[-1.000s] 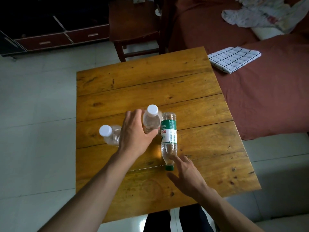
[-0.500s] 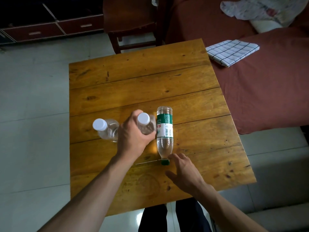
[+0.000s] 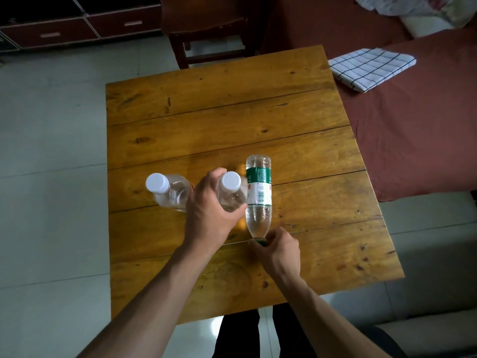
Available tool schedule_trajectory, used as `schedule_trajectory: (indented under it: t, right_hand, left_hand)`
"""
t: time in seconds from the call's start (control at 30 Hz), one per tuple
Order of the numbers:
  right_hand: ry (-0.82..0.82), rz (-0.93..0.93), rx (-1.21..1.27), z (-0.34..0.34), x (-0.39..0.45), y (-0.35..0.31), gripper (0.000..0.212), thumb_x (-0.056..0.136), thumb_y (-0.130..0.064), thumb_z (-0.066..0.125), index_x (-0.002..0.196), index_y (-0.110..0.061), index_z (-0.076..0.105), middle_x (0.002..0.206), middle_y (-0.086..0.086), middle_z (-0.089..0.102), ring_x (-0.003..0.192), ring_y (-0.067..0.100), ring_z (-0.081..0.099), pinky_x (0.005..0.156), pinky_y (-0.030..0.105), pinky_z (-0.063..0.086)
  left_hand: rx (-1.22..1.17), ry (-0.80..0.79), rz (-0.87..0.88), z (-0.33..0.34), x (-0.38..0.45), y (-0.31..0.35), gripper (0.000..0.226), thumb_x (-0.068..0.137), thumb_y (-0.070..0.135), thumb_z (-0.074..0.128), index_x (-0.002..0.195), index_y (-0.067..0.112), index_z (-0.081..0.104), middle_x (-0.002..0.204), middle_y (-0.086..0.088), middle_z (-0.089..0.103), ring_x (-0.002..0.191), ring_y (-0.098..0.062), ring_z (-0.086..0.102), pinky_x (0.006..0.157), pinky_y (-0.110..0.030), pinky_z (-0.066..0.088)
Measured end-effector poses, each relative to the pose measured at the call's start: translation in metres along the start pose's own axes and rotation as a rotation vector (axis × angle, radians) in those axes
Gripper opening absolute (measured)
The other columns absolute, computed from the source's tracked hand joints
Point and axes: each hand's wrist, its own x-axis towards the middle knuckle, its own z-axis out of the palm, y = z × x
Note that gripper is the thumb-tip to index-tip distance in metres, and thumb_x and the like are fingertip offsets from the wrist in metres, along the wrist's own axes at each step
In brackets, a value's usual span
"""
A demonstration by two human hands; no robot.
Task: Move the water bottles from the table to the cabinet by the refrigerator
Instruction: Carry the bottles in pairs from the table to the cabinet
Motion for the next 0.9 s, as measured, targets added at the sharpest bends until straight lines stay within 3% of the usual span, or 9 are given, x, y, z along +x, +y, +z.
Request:
schedule_trajectory:
  t: [0.27, 0.4, 0.5, 0.67, 0.9]
  right_hand:
    - [0.101, -0.006, 0.179, -0.004, 0.002, 0.012, 0.028, 0.073, -0.031, 0.082, 0.088, -0.026, 0.058, 0.079, -0.011, 0.066, 0.068, 0.002, 0.063, 0.05, 0.01, 0.044]
    - [0.188, -0.091, 0.232, -0.025, -0.004, 0.018, 0.027, 0.076, -0.028, 0.082, 0.088, -0.027, 0.058, 0.084, -0.008, 0.067, 0.076, 0.007, 0.066, 0.066, 0.023, 0.057]
    - [0.292, -0.222, 0.24, -0.046, -0.007, 0.009, 0.027, 0.077, -0.025, 0.081, 0.092, -0.027, 0.058, 0.088, -0.009, 0.066, 0.08, 0.006, 0.064, 0.072, 0.028, 0.056]
    - [0.463, -0.485, 0.13, -0.081, -0.006, -0.021, 0.032, 0.074, -0.018, 0.083, 0.099, -0.016, 0.064, 0.092, -0.004, 0.064, 0.082, 0.005, 0.059, 0.073, 0.016, 0.047]
    - [0.451, -0.727, 0.034, -0.108, -0.005, -0.057, 0.036, 0.071, -0.023, 0.082, 0.101, -0.011, 0.067, 0.095, -0.003, 0.062, 0.08, -0.001, 0.05, 0.071, 0.007, 0.042]
  left_hand:
    - [-0.021, -0.019, -0.022, -0.002, 0.002, 0.0, 0.074, 0.061, 0.026, 0.093, 0.125, 0.014, 0.057, 0.114, -0.003, 0.067, 0.102, -0.02, 0.061, 0.081, -0.039, 0.055]
    - [-0.025, -0.023, -0.032, -0.003, 0.002, 0.0, 0.076, 0.059, 0.027, 0.094, 0.124, 0.016, 0.056, 0.115, -0.001, 0.066, 0.102, -0.017, 0.06, 0.08, -0.04, 0.056]
    - [-0.032, -0.025, -0.042, -0.003, 0.002, 0.001, 0.076, 0.058, 0.026, 0.095, 0.123, 0.015, 0.057, 0.114, -0.003, 0.067, 0.102, -0.02, 0.062, 0.08, -0.043, 0.056]
    - [-0.033, -0.031, -0.045, -0.005, 0.002, 0.003, 0.076, 0.057, 0.024, 0.096, 0.123, 0.012, 0.058, 0.113, -0.004, 0.067, 0.102, -0.022, 0.062, 0.082, -0.043, 0.055]
    - [-0.04, -0.018, -0.046, -0.005, 0.002, 0.003, 0.073, 0.062, 0.024, 0.095, 0.124, 0.01, 0.06, 0.112, -0.006, 0.069, 0.102, -0.024, 0.063, 0.082, -0.039, 0.054]
